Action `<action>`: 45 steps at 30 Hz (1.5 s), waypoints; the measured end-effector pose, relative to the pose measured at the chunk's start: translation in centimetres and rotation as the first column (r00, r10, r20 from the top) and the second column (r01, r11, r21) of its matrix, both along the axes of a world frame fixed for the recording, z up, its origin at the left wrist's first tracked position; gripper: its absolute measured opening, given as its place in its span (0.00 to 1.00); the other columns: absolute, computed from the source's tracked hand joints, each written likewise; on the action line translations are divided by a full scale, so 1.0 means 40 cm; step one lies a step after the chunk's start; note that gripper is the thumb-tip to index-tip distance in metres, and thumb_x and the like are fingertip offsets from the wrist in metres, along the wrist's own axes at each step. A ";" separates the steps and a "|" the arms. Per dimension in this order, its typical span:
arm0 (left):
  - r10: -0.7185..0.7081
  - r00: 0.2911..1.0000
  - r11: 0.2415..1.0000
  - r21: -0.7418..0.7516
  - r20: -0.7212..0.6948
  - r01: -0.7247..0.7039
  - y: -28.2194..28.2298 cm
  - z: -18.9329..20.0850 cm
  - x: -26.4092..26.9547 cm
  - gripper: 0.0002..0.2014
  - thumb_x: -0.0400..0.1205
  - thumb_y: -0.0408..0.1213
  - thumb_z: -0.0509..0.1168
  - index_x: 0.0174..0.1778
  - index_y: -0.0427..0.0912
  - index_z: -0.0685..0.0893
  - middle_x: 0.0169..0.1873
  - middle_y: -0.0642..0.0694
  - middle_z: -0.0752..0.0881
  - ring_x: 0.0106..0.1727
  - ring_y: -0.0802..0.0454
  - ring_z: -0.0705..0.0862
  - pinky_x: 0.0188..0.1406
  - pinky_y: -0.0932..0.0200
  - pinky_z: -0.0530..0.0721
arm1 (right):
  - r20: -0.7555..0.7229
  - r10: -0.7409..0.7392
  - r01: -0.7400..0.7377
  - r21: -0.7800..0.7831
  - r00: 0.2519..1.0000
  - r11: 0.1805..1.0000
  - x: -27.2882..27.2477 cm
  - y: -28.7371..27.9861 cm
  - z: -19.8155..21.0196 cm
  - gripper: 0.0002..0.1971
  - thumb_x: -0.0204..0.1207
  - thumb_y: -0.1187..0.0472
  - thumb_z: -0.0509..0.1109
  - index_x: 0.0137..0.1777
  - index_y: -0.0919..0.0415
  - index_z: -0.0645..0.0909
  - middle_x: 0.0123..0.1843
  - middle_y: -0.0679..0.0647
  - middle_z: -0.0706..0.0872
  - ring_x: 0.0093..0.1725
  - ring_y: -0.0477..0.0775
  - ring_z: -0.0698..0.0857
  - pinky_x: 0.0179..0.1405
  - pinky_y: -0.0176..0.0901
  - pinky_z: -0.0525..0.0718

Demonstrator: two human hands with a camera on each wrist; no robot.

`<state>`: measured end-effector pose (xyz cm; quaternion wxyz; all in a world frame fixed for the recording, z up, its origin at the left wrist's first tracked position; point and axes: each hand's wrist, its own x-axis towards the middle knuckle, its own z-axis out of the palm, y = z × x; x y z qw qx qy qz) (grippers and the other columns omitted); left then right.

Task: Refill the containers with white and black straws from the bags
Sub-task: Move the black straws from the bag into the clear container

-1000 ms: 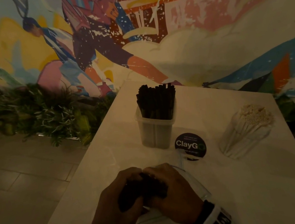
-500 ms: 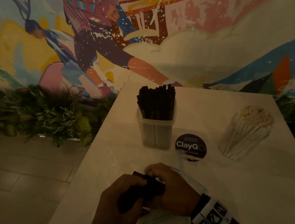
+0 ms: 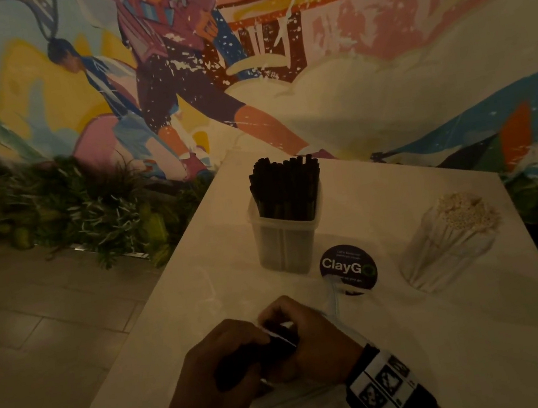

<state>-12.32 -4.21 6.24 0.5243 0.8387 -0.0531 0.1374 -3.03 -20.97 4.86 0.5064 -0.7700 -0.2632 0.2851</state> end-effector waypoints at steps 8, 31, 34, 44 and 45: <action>0.008 1.000 1.000 0.008 0.011 -0.008 0.002 0.012 0.008 0.12 0.69 0.38 0.68 0.45 0.58 0.84 0.45 0.57 0.86 0.46 0.55 0.87 0.43 0.62 0.83 | 0.053 -0.100 0.095 0.091 0.994 0.991 -0.002 -0.023 -0.011 0.21 0.55 0.50 0.82 0.47 0.51 0.81 0.47 0.49 0.85 0.48 0.52 0.86 0.51 0.58 0.85; -0.007 1.000 0.999 -0.049 -0.016 0.006 0.004 0.005 0.017 0.10 0.66 0.35 0.68 0.40 0.54 0.84 0.45 0.53 0.86 0.48 0.51 0.87 0.44 0.58 0.85 | 0.167 -0.482 0.425 0.287 0.860 0.858 -0.023 -0.103 -0.042 0.09 0.62 0.64 0.72 0.32 0.52 0.74 0.31 0.56 0.79 0.32 0.65 0.78 0.35 0.62 0.81; -0.020 1.000 0.999 -0.033 -0.003 0.020 -0.001 0.008 0.019 0.11 0.65 0.34 0.67 0.40 0.53 0.84 0.45 0.53 0.86 0.47 0.51 0.87 0.44 0.61 0.84 | 0.243 -0.550 0.507 0.221 0.799 0.833 -0.031 -0.109 -0.073 0.09 0.66 0.65 0.73 0.32 0.57 0.74 0.29 0.60 0.80 0.32 0.65 0.80 0.35 0.61 0.81; 0.003 1.000 0.999 -0.054 -0.002 -0.004 -0.004 0.006 0.020 0.11 0.64 0.35 0.66 0.39 0.54 0.84 0.44 0.53 0.86 0.46 0.50 0.87 0.42 0.56 0.86 | 0.246 -0.612 0.601 0.130 0.751 0.789 -0.035 -0.119 -0.110 0.09 0.68 0.72 0.77 0.30 0.69 0.81 0.23 0.56 0.81 0.28 0.55 0.83 0.31 0.54 0.84; 0.011 1.000 0.998 -0.055 -0.007 -0.012 -0.004 0.005 0.019 0.10 0.64 0.35 0.66 0.38 0.55 0.84 0.44 0.53 0.86 0.46 0.51 0.87 0.42 0.58 0.86 | 0.193 -0.628 0.607 0.163 0.754 0.778 -0.033 -0.119 -0.093 0.09 0.69 0.72 0.76 0.30 0.68 0.81 0.25 0.61 0.83 0.30 0.59 0.85 0.33 0.57 0.85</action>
